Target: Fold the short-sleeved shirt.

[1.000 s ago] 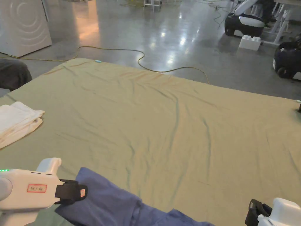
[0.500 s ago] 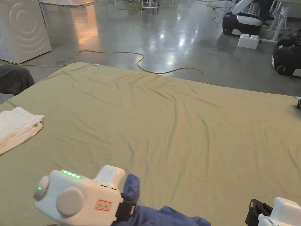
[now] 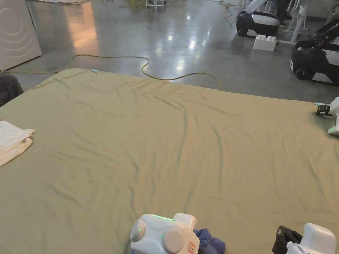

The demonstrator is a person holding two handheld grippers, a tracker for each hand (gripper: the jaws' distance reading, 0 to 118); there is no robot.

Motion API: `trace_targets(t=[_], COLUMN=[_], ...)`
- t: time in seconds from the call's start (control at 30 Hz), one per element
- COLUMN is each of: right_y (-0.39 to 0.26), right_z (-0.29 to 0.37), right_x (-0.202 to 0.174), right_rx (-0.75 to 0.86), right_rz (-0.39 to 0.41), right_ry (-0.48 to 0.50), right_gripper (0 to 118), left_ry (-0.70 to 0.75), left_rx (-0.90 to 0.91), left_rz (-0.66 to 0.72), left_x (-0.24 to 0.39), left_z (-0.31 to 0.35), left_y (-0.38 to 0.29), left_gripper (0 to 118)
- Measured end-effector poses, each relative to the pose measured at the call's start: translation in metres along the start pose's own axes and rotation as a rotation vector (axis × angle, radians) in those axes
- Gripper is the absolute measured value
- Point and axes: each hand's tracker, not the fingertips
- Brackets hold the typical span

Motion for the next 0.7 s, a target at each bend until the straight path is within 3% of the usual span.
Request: trace_targets(t=[0.03,0.1,0.23,0.27,0.43,0.47,0.53,0.6,0.7], right_y=[0.0,-0.001,-0.001,-0.002,-0.003,-0.003,-0.004,-0.005,-0.006], right_z=[0.0,0.001,0.001,0.0,0.002,0.002,0.003,0.003,0.003], right_x=[0.001,0.003,0.005,0.006,0.006,0.006,0.007,0.007,0.008], right_rx=[-0.001,-0.004,-0.013,-0.014,-0.019,-0.02,-0.02,-0.022,-0.024], right_rz=[-0.001,-0.003,-0.008,-0.008,-0.001,0.003,0.005,0.001,0.002], right_ry=[-0.003,-0.011,-0.016,-0.015,-0.014,-0.014,-0.018,-0.018,-0.02], right_gripper=[0,0,0,0,0,0,0,0,0], left_ry=[-0.008,-0.081,-0.131,-0.136,-0.196,-0.166,-0.099,-0.075,-0.168], left_rx=[-0.008,-0.032,0.013,0.029,0.083,0.114,0.16,0.094,0.008], left_rz=[0.019,0.076,0.099,0.099,0.166,0.165,0.122,0.113,0.087], left_x=[0.001,-0.005,-0.009,-0.011,-0.025,-0.027,-0.03,-0.029,-0.025], left_z=[-0.003,-0.004,0.019,0.025,0.063,0.068,0.066,0.05,0.016], left_y=[0.0,0.0,-0.002,-0.002,-0.005,-0.006,-0.008,-0.009,-0.015], left_gripper=[26,30,60,61,58,53,31,24,20])
